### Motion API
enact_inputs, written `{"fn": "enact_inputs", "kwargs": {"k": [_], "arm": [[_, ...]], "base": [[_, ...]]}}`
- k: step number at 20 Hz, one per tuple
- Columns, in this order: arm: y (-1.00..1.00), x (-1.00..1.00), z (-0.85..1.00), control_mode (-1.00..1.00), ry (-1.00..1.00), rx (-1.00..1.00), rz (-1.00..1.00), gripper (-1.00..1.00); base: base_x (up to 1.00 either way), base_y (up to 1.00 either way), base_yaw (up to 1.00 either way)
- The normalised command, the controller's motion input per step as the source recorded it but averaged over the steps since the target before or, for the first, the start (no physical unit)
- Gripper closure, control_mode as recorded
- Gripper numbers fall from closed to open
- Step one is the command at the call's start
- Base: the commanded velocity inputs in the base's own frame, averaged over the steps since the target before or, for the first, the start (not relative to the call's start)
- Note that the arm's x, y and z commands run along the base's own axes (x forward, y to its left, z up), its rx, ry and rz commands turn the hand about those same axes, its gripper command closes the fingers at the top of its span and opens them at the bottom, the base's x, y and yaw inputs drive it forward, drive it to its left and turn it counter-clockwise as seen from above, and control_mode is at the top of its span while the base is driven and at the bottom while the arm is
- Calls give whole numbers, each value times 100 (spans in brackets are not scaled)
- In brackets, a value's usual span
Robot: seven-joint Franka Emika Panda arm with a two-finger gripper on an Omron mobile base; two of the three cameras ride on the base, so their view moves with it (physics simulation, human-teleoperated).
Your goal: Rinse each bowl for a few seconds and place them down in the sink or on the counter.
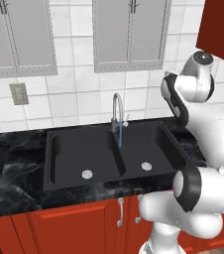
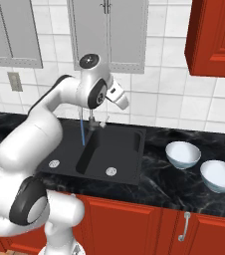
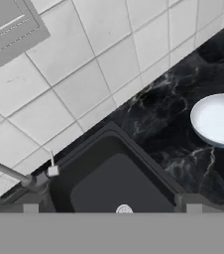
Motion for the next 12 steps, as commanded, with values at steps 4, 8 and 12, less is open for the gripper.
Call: {"fn": "enact_inputs", "kwargs": {"k": [4, 8, 12], "arm": [[1, -43, -1, -100, 1, -11, 0, -100], [-21, -23, -2, -100, 6, -5, 3, -100], [-25, -12, -4, -100, 10, -5, 6, -100]], "base": [[0, 0, 0], [0, 0, 0], [0, 0, 0]]}}
